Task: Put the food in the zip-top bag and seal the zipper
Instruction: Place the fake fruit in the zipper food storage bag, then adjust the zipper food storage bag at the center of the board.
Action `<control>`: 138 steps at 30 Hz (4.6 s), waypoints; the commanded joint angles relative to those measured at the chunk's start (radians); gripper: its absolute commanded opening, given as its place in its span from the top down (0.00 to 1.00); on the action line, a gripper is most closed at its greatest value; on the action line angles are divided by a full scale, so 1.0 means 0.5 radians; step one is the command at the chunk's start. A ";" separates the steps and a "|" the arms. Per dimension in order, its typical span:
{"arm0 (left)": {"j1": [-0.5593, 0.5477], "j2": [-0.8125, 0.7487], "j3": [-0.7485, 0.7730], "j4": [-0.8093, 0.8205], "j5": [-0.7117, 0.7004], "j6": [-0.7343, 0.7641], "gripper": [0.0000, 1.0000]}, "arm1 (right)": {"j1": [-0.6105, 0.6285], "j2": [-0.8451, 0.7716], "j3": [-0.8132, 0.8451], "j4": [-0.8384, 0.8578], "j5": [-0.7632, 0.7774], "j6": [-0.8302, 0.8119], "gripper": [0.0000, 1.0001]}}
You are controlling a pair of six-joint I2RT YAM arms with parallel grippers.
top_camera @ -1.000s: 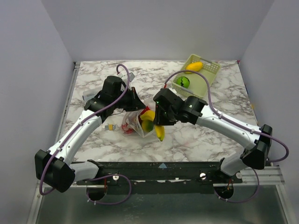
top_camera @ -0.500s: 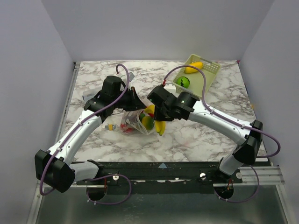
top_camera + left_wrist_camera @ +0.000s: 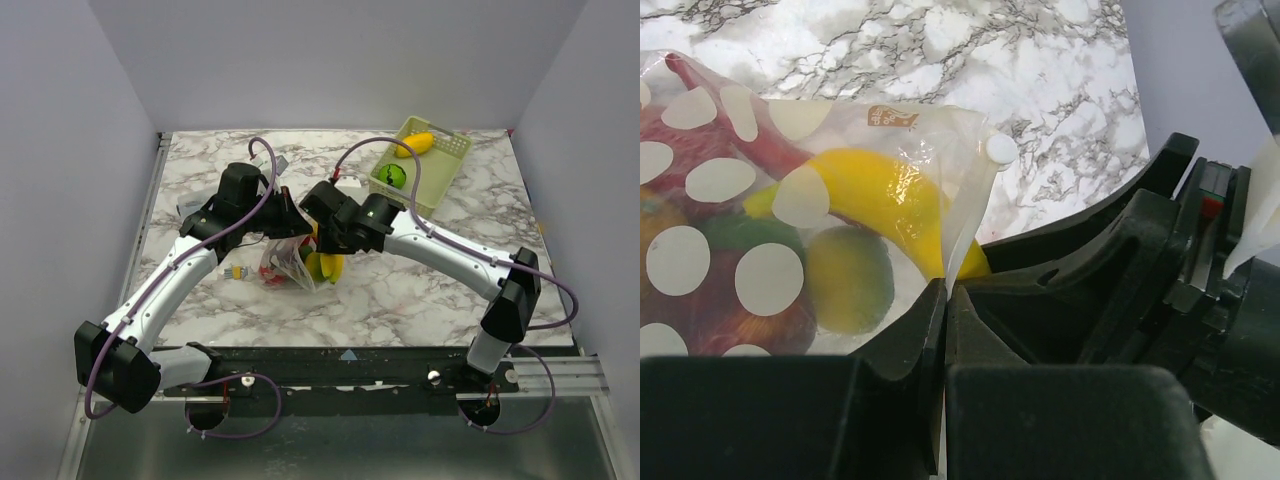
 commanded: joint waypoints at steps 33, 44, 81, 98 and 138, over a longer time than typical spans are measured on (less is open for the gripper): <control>0.013 -0.061 -0.038 0.098 0.135 -0.062 1.00 | -0.226 -0.182 -0.494 0.864 -0.469 -0.104 0.24; 0.018 -0.070 -0.032 0.083 0.108 -0.047 1.00 | -0.229 -0.790 -1.117 0.903 -0.251 -0.156 0.45; 0.001 -0.127 0.293 -0.286 0.281 0.038 1.00 | -0.226 -0.897 -0.941 1.011 -1.054 0.201 1.00; -0.118 -0.083 0.333 -0.327 0.352 0.081 1.00 | -0.217 -1.314 -1.500 1.642 -0.893 0.656 1.00; -0.225 -0.005 0.093 -0.111 0.448 0.222 1.00 | -0.223 -1.337 -1.781 2.003 -0.634 1.020 1.00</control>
